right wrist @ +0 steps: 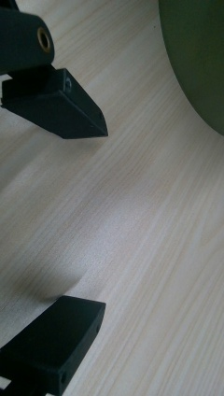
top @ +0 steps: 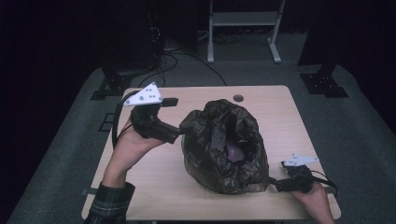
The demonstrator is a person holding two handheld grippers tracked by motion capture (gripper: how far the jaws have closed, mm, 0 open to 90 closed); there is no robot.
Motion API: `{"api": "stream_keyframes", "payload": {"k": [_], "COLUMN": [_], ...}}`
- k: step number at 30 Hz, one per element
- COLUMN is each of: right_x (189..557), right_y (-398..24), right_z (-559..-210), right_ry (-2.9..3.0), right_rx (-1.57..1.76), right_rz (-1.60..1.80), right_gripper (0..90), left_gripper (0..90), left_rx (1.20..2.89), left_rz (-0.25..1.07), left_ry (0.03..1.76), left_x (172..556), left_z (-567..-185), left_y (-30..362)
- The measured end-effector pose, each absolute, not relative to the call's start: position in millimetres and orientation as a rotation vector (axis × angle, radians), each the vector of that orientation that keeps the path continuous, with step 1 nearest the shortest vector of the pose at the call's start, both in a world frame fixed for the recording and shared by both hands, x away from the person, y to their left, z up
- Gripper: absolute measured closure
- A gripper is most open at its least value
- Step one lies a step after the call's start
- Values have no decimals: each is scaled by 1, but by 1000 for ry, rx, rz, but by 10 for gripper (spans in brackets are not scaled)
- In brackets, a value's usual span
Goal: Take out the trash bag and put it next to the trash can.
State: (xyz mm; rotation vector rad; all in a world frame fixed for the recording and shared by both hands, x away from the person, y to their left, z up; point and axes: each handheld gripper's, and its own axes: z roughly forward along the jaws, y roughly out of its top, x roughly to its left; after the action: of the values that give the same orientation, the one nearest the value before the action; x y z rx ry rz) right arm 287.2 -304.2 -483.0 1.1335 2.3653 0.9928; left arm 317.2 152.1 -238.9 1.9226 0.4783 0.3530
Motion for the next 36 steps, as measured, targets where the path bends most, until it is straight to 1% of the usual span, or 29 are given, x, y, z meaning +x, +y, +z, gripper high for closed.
{"api": "stream_keyframes", "payload": {"k": [3,4,5,7,13,14,15,17,20,21,22,27,28,29,30,32,36], "right_x": [286,286,285,285,280,280,279,278,277,276,276,274,273,273,273,274,275], "right_y": [-307,-309,-310,-312,-316,-317,-318,-321,-323,-323,-323,-325,-326,-326,-326,-325,-317], "right_z": [-479,-477,-474,-472,-453,-450,-446,-440,-432,-423,-423,-399,-390,-390,-380,-376,-351], "right_ry": [2358,2346,2338,2330,2304,2295,2286,2279,2273,2259,2259,2230,2221,2221,2213,2212,2225], "right_rx": [1148,1161,1170,1173,1157,1159,1159,1157,1154,1141,1141,1116,1109,1109,1097,1089,1057], "right_rz": [1022,1036,1051,1064,1113,1126,1138,1161,1178,1189,1189,1227,1238,1238,1242,1237,1216], "right_gripper": [123,123,123,124,126,126,125,126,126,125,125,125,125,125,125,125,125], "left_gripper": [1,0,0,0,0,0,0,0,0,0,0,0,0,0,0,0,0], "left_rx": [1928,1935,1935,1938,1949,1957,1957,1965,1964,1974,1974,2020,2036,2036,2057,2068,2132], "left_rz": [382,407,407,422,452,453,453,454,443,431,431,434,430,430,421,418,416], "left_ry": [502,530,530,563,661,686,686,702,718,735,735,773,788,788,803,809,831], "left_x": [313,310,310,307,304,303,303,303,303,304,304,303,303,303,303,303,307], "left_z": [-246,-256,-256,-267,-310,-325,-325,-349,-364,-379,-379,-412,-424,-424,-434,-439,-460], "left_y": [164,175,175,185,213,219,219,224,227,229,229,229,229,229,228,227,225]}}
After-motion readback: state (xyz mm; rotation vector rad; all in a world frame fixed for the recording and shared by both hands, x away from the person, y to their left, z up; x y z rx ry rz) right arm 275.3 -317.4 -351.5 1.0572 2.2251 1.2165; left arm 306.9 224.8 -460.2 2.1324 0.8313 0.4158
